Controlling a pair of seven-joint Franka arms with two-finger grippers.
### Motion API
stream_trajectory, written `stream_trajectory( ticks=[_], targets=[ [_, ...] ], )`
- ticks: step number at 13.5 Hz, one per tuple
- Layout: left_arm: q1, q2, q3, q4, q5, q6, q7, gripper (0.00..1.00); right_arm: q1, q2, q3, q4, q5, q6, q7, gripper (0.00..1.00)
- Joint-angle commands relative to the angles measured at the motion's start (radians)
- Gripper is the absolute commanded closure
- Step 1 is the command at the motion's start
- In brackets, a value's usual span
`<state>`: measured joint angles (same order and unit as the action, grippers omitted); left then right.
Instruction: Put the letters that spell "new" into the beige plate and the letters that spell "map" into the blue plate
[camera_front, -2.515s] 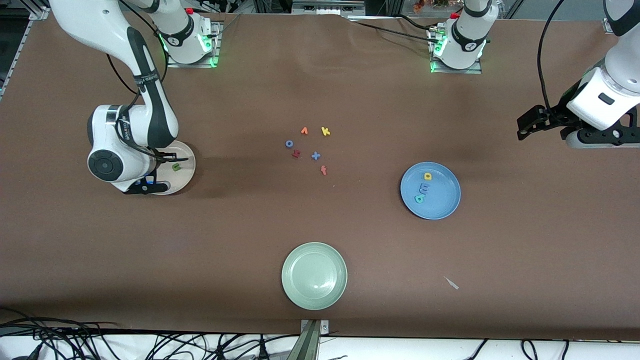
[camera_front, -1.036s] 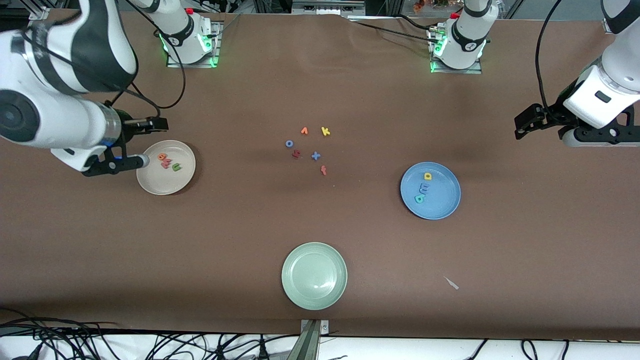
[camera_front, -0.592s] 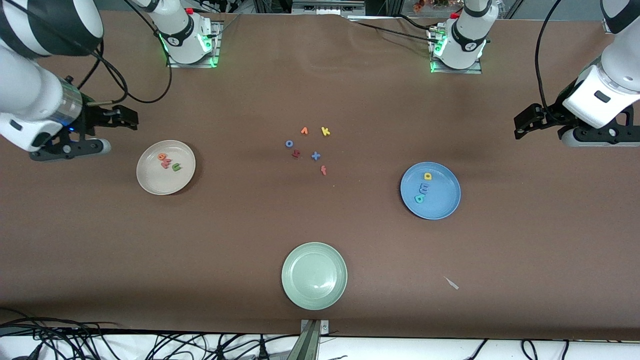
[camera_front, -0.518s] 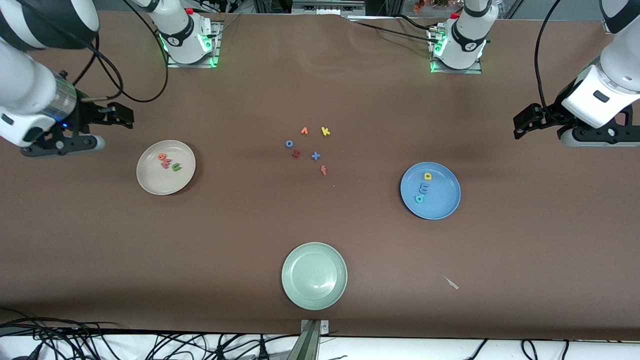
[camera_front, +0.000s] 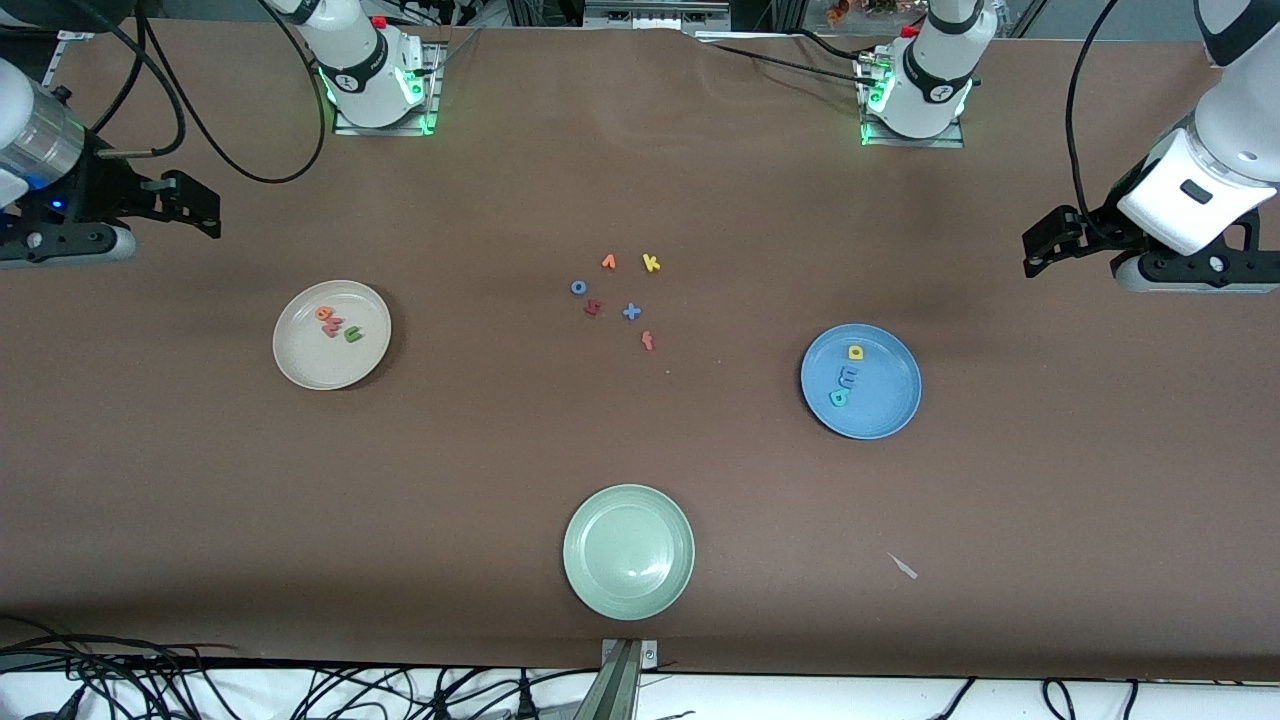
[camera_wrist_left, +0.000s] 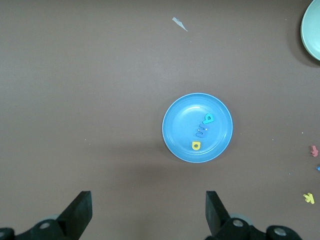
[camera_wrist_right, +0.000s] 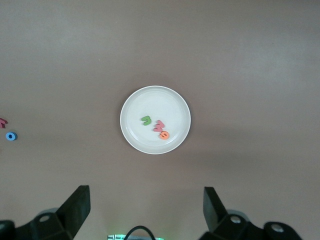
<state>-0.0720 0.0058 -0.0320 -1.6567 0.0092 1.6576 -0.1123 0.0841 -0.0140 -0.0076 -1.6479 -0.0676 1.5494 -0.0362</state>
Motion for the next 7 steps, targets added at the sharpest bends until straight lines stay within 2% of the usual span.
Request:
stream_trajectory(
  ticks=[1, 7],
  targets=[
    [-0.002, -0.009, 0.000, 0.011, -0.018, -0.024, 0.008, 0.00, -0.033, -0.037, 0.018, -0.033, 0.017, 0.003, 0.012, 0.00],
    [-0.002, -0.009, -0.002, 0.011, -0.018, -0.024, 0.008, 0.00, -0.037, -0.032, 0.021, -0.024, 0.031, 0.003, 0.061, 0.00]
  ],
)
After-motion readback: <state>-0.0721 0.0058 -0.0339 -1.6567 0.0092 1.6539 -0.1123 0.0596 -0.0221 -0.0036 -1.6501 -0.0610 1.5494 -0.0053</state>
